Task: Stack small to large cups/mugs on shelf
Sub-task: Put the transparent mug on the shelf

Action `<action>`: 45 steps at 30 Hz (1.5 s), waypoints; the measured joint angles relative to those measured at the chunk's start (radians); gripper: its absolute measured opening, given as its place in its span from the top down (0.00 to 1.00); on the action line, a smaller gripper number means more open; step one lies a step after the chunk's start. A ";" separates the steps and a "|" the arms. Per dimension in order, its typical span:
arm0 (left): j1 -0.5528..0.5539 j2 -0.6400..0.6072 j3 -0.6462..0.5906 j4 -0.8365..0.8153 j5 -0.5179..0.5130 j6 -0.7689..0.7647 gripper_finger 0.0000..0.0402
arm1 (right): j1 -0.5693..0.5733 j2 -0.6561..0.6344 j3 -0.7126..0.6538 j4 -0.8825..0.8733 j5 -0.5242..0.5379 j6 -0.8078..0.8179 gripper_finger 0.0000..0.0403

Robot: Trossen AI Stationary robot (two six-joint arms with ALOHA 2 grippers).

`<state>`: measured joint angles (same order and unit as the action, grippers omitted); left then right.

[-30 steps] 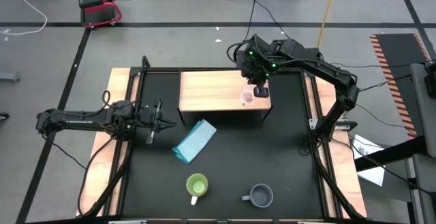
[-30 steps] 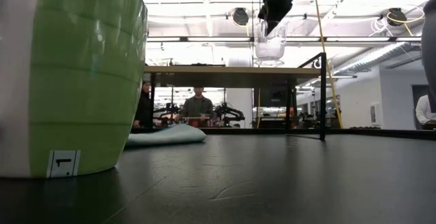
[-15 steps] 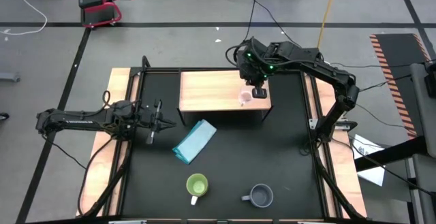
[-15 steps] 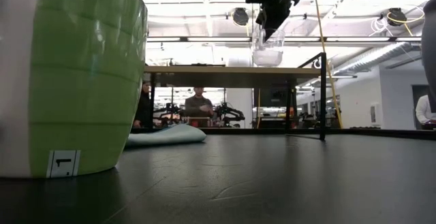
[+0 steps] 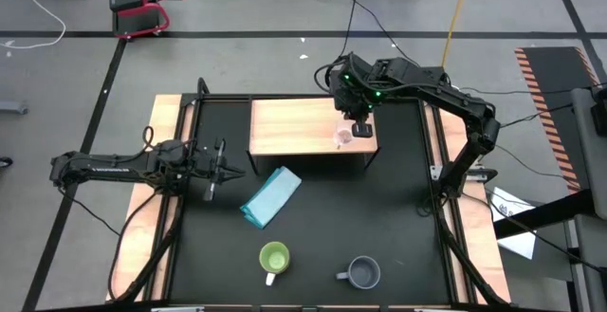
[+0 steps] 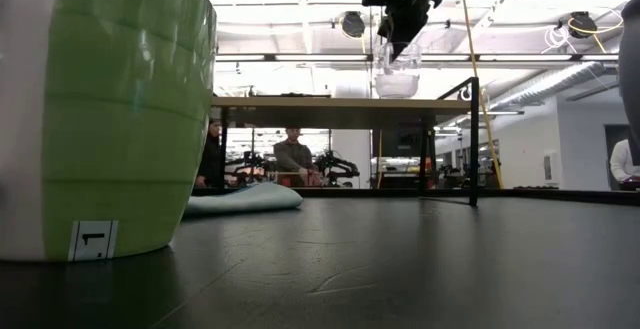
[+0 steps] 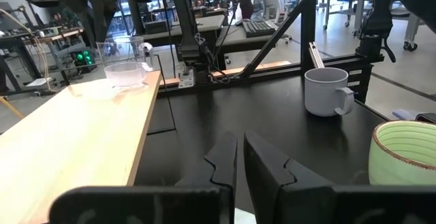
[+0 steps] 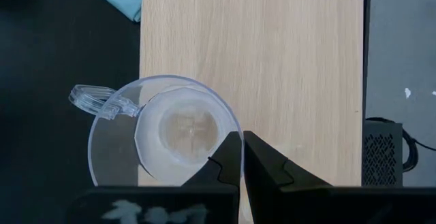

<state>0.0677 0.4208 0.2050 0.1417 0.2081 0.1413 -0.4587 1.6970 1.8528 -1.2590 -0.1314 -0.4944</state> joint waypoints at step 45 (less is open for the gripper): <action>0.000 0.000 0.000 -0.015 0.000 -0.007 0.92 | -0.027 0.007 -0.053 0.054 0.053 0.017 0.98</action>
<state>0.0674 0.4209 0.2050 0.1266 0.2085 0.1340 -0.4860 1.7041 1.7996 -1.2054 -0.0782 -0.4774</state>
